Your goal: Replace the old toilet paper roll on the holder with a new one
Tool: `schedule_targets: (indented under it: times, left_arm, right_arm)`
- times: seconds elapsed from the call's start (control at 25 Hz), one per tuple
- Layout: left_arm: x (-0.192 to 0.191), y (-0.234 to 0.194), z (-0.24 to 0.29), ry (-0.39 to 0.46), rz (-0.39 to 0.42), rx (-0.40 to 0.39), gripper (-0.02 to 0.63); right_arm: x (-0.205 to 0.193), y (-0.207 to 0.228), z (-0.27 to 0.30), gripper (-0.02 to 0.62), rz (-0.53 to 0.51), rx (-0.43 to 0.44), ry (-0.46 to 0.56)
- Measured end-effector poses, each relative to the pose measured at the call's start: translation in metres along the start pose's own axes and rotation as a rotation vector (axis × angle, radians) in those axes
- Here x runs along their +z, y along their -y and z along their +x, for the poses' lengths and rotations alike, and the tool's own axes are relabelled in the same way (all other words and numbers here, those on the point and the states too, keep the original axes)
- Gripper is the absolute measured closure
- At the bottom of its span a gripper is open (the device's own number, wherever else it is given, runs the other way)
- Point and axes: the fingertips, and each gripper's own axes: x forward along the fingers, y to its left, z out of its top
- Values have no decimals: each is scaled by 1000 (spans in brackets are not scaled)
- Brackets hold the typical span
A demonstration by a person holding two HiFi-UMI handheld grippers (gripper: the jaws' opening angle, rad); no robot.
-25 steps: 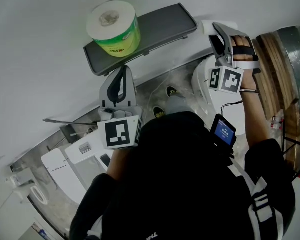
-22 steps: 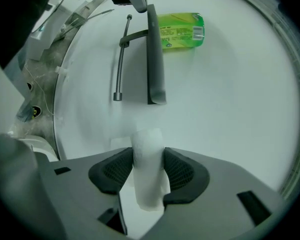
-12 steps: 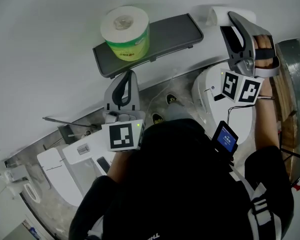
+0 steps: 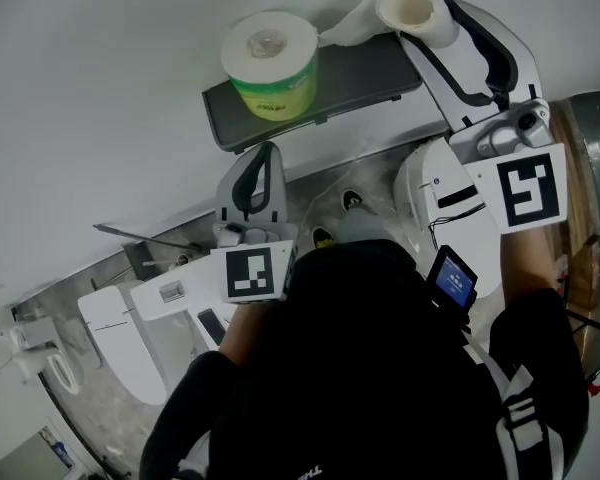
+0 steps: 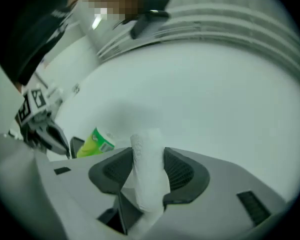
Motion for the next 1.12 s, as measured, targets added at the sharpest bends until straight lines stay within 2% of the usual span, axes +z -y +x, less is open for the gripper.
schedule_targets:
  times: [0.16, 0.24, 0.32, 0.44, 0.68, 0.92, 1.12]
  left_arm:
    - [1, -1, -3, -9, -7, 12, 584]
    - [1, -2, -3, -12, 1, 13, 584]
    - [4, -2, -2, -1, -3, 12, 584]
    - [4, -1, -1, -3, -6, 9, 584]
    - [-1, -1, 0, -12, 7, 6, 584]
    - [0, -4, -3, -12, 11, 11, 584]
    - [2, -2, 1, -6, 1, -1, 584]
  right_arm:
    - [-33, -1, 8, 390, 505, 87, 39]
    - [-49, -2, 12, 390, 691, 106, 43]
    - [-62, -3, 17, 390, 808, 108, 44]
    - [-69, -4, 20, 390, 844, 97, 42]
    - [-71, -13, 21, 390, 763, 95, -25]
    - [-76, -6, 3, 390, 877, 38, -13]
    - [-76, -12, 8, 391, 815, 8, 7]
